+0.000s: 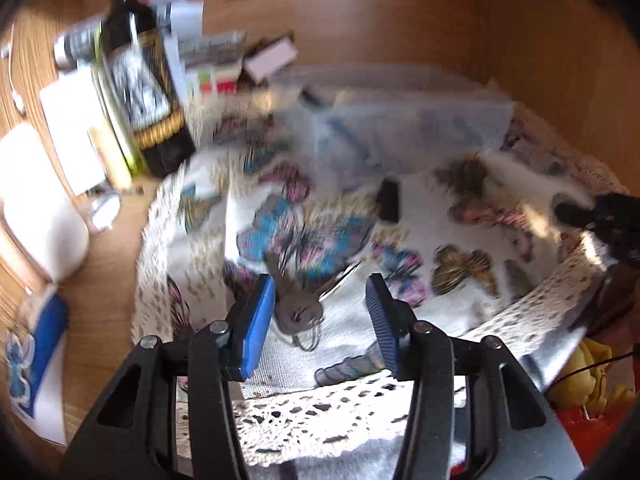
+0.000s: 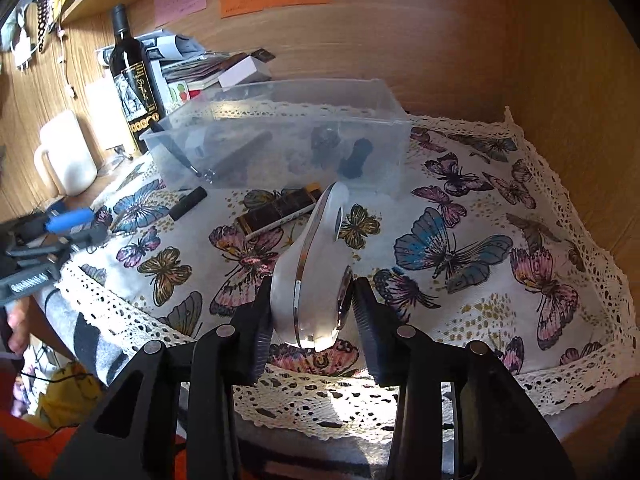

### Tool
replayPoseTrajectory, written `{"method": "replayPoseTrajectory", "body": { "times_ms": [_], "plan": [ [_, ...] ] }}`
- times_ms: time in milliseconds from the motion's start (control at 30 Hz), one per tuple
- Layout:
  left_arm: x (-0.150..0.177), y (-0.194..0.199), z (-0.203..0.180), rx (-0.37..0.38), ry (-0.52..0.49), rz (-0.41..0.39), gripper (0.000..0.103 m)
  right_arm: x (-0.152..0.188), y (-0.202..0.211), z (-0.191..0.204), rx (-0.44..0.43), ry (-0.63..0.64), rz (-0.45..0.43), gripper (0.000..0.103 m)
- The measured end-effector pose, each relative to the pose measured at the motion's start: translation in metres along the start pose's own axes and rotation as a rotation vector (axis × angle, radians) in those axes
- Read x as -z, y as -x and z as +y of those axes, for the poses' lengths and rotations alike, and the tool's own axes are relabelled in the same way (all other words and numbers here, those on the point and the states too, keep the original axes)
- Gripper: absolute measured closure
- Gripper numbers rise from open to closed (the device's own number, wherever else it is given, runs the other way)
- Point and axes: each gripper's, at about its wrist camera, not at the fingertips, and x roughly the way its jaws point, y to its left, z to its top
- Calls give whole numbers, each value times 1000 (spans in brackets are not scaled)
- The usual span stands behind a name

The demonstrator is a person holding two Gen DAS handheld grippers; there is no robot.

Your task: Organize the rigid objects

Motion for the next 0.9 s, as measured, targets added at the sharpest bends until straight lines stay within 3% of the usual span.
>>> {"method": "replayPoseTrajectory", "body": {
  "times_ms": [200, 267, 533, 900],
  "plan": [
    [5, -4, 3, 0, 13, 1, 65, -8, 10, 1, 15, 18, -39, 68],
    [5, -5, 3, 3, 11, -3, 74, -12, 13, 0, 18, 21, -57, 68],
    [4, 1, 5, 16, 34, -3, 75, -27, 23, 0, 26, 24, -123, 68],
    [-16, 40, 5, 35, 44, -121, 75, -49, 35, 3, 23, 39, -201, 69]
  ]
}}
